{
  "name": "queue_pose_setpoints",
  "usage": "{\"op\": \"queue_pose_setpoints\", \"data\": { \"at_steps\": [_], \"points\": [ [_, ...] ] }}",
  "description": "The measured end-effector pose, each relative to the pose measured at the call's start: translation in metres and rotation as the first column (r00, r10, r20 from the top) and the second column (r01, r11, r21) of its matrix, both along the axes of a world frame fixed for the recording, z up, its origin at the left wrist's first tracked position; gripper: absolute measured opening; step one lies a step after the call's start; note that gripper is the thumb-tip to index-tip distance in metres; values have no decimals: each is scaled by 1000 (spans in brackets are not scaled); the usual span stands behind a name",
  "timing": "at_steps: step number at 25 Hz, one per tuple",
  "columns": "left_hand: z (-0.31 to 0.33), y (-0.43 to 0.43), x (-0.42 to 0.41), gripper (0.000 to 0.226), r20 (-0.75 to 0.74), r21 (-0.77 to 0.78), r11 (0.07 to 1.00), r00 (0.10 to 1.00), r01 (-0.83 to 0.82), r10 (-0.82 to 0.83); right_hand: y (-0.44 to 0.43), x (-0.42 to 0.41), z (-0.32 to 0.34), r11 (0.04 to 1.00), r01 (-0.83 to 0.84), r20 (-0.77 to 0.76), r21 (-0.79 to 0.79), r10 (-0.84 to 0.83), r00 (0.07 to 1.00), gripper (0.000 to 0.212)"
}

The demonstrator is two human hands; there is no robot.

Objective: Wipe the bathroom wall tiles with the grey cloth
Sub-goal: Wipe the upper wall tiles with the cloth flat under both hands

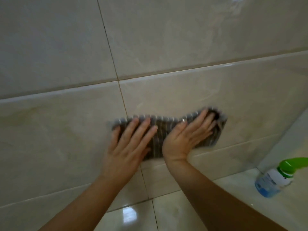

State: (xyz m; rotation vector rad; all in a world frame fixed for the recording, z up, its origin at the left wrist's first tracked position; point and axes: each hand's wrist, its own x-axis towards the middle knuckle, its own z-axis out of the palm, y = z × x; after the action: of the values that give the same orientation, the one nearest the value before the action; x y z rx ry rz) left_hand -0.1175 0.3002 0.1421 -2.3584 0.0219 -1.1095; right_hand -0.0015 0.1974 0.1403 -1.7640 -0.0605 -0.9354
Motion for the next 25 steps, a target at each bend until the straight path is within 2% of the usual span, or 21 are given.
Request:
{"op": "queue_pose_setpoints", "data": {
  "at_steps": [2, 4, 9, 12, 14, 17, 19, 22, 25],
  "points": [
    [24, 3, 6, 65, 106, -55, 998, 994, -6, 12, 6, 6, 35, 1000, 30, 104, -4, -29, 994, 54],
    [23, 3, 8, 66, 132, -88, 996, 991, -2, 13, 7, 9, 46, 998, 54, 192, -26, -48, 980, 53],
    [-34, -3, 10, 74, 58, -39, 999, 998, -26, 29, -13, 15, -7, 955, 39, 301, -294, 54, 952, 48],
    [-51, -19, 23, 74, 46, -34, 999, 999, -3, 5, -30, 25, -34, 944, 18, 270, -330, 76, 960, 46],
    [-54, -39, 38, 74, 42, -51, 999, 999, 14, -12, -46, 40, -40, 965, 19, 203, -261, 35, 978, 48],
    [-53, -76, 69, 80, 18, -53, 998, 999, 34, -34, -79, 76, -33, 996, 67, 70, -66, -63, 996, 55],
    [-53, -101, 92, 81, 7, -45, 998, 999, 37, -37, -100, 96, -33, 996, 93, 22, -7, -92, 995, 57],
    [-62, -126, 107, 70, -60, -35, 999, 997, 36, -38, -114, 106, -50, 992, 97, -126, 85, -85, 988, 60],
    [-65, -131, 103, 70, -156, -63, 996, 986, 55, -65, -112, 95, -55, 975, 118, -266, 188, -66, 962, 66]
  ]
}}
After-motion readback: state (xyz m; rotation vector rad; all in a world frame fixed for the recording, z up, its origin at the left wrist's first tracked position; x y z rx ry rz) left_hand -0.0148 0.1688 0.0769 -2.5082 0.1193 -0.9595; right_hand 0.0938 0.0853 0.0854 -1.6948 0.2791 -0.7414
